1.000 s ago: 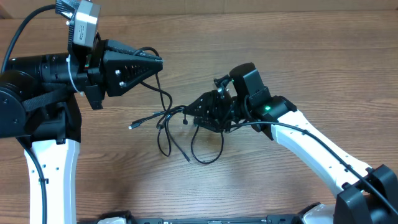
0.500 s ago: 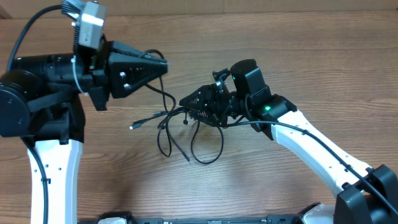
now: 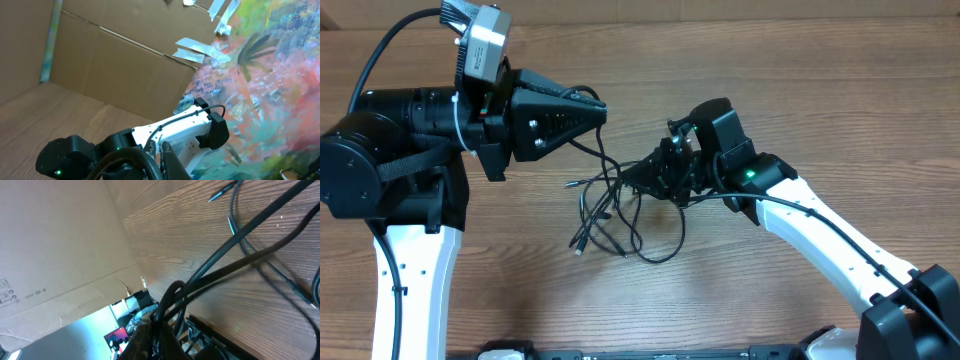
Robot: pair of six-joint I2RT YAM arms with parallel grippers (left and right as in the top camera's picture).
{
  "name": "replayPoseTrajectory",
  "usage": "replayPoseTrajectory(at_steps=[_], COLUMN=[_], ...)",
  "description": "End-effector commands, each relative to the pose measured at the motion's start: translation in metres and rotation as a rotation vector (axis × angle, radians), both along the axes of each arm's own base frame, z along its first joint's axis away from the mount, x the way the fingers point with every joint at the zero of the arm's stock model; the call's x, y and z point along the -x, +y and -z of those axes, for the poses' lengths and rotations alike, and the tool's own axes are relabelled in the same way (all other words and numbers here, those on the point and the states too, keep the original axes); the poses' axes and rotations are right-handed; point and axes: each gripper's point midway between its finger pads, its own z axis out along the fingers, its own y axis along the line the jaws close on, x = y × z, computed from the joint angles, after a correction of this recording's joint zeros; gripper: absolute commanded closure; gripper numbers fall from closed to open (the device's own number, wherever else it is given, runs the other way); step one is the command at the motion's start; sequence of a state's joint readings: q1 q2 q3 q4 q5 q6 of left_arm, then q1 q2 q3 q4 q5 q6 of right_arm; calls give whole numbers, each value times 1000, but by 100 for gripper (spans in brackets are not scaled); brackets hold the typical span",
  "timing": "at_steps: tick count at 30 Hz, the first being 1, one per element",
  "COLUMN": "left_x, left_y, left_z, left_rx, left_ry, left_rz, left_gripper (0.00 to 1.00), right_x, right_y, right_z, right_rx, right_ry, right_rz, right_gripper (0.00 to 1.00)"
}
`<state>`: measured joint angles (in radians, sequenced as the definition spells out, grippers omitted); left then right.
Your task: Untangle cables
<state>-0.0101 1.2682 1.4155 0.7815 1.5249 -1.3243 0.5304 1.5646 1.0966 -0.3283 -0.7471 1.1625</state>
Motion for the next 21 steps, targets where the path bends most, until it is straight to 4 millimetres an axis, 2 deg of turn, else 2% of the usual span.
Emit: replayPoseTrajectory(at_steps=[1, 5, 12, 17, 21], left_x=[2, 2, -6, -8, -8], left_y=[0, 0, 4, 4, 4], left_z=[-13, -14, -25, -29, -28], left_rx=[36, 43, 102, 120, 115], left_ry=[-38, -34, -44, -44, -44], left_rz=[-22, -28, -78, -92, -88], left_gripper=[96, 96, 96, 96, 96], right_x=[-6, -5, 10, 19, 29], right_y=[-5, -19, -58, -66, -57], right_z=[6, 26, 66, 74, 68], right_rx=[39, 146, 388, 441, 384], right_ry=[-16, 4, 96, 85, 64], right_rz=[29, 68, 127, 75, -24], right_gripper=[96, 96, 96, 96, 96])
